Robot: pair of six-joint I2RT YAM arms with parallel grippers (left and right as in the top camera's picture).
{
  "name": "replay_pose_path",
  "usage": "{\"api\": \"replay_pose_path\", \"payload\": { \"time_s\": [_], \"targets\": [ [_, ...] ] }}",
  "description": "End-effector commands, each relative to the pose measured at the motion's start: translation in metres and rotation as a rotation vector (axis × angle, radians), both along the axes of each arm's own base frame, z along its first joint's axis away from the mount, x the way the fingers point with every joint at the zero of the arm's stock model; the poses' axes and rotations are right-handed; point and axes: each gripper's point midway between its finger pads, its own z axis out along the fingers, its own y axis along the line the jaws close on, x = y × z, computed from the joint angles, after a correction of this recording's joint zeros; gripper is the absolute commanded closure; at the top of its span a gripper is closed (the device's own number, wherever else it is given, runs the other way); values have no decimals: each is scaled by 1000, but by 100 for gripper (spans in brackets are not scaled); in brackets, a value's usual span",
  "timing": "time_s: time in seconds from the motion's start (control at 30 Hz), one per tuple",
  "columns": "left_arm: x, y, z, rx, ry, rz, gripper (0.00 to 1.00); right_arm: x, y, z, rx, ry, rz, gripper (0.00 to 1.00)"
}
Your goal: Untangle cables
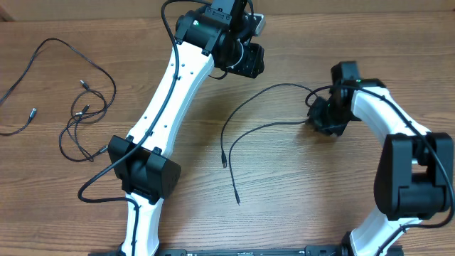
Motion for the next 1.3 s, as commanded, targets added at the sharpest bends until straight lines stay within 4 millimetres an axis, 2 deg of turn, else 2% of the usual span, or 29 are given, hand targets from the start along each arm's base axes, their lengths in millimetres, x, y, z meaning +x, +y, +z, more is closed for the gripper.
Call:
{"api": "replay_pose_path", "payload": {
  "time_s": [0.0,0.17,0.4,0.7,1.03,1.27],
  "targets": [
    [-16,-17,-14,9,2,-156,44,17,-17,23,0,-88,-15,59],
    [-33,-35,-39,41,4,-340,38,18,-29,28,83,-108,-13,57],
    [-45,-56,-89,68,29,-541,34,10,-45,29,127,-92,-20,57],
    [-53,-78,-157,86,93,-637,36,-1,-44,28,131,-50,-19,56],
    [-80,-97,-202,117,149,-744,36,-9,-46,25,114,-11,-24,56],
    [-86,-104,-221,129,163,-763,37,-15,-48,24,100,15,-25,56]
  ]
}}
